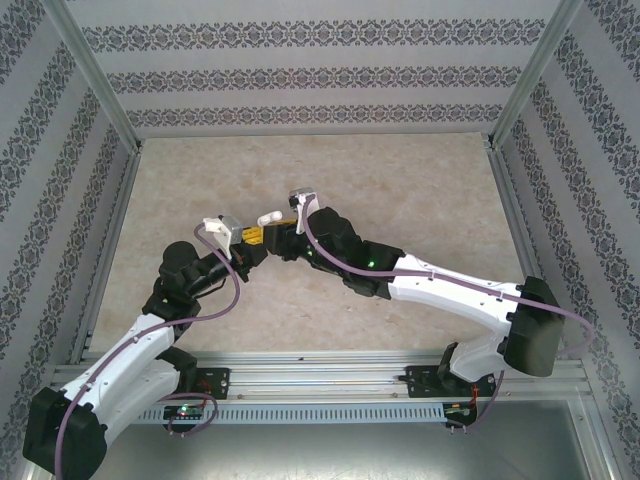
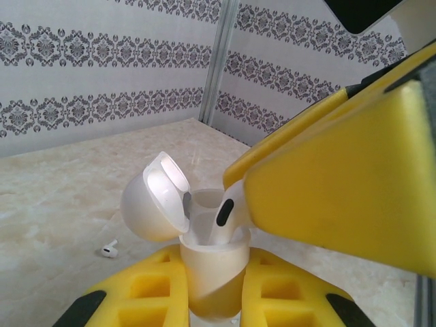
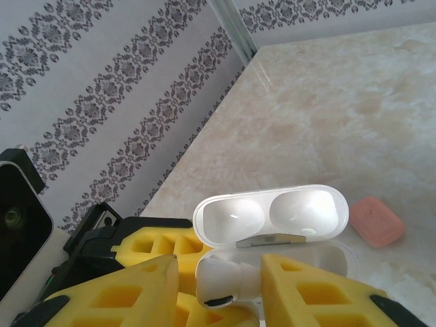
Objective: Insert the wireless bluetooth earbuds into the charging case
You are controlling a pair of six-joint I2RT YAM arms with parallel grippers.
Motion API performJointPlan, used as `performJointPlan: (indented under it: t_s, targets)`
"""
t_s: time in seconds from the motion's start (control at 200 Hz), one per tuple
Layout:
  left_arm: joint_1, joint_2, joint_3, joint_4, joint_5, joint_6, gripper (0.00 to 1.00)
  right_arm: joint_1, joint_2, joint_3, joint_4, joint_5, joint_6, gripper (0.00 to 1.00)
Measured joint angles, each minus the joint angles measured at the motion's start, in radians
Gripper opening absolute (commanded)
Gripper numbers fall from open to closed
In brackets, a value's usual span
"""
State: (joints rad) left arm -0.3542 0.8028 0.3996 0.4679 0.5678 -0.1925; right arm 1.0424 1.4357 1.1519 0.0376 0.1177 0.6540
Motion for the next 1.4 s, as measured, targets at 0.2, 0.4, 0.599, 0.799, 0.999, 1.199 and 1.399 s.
performJointPlan:
  t_s: [0.2,0.4,0.599,0.799,0.999,1.199,1.399]
  targets:
    - [0.001,-0.006,0.0,-0.002,-0.016,0.0,0.0,-0.015,0.024,0.046,-0.043,-0.037,0.005,0.36]
    - [0.001,-0.012,0.0,-0.014,-0.039,0.0,0.0,-0.025,0.054,0.091,-0.085,-0.064,0.005,0.37]
    - [0.001,-0.013,0.0,-0.021,-0.045,0.0,0.0,-0.026,0.064,0.119,-0.124,-0.074,0.01,0.43]
    - [0.001,-0.016,0.0,-0.021,-0.023,0.0,0.0,-0.026,0.064,0.161,-0.196,-0.086,0.013,0.48]
    - [0.001,-0.028,0.0,-0.019,-0.011,-0.001,0.0,-0.034,0.053,0.192,-0.259,-0.109,0.012,0.51]
    - [0.001,-0.033,0.0,-0.014,-0.011,-0.004,0.0,-0.053,0.029,0.192,-0.307,-0.132,0.012,0.52]
    - [0.001,-0.033,0.0,-0.014,0.002,-0.004,0.0,-0.08,-0.009,0.192,-0.332,-0.151,0.0,0.53]
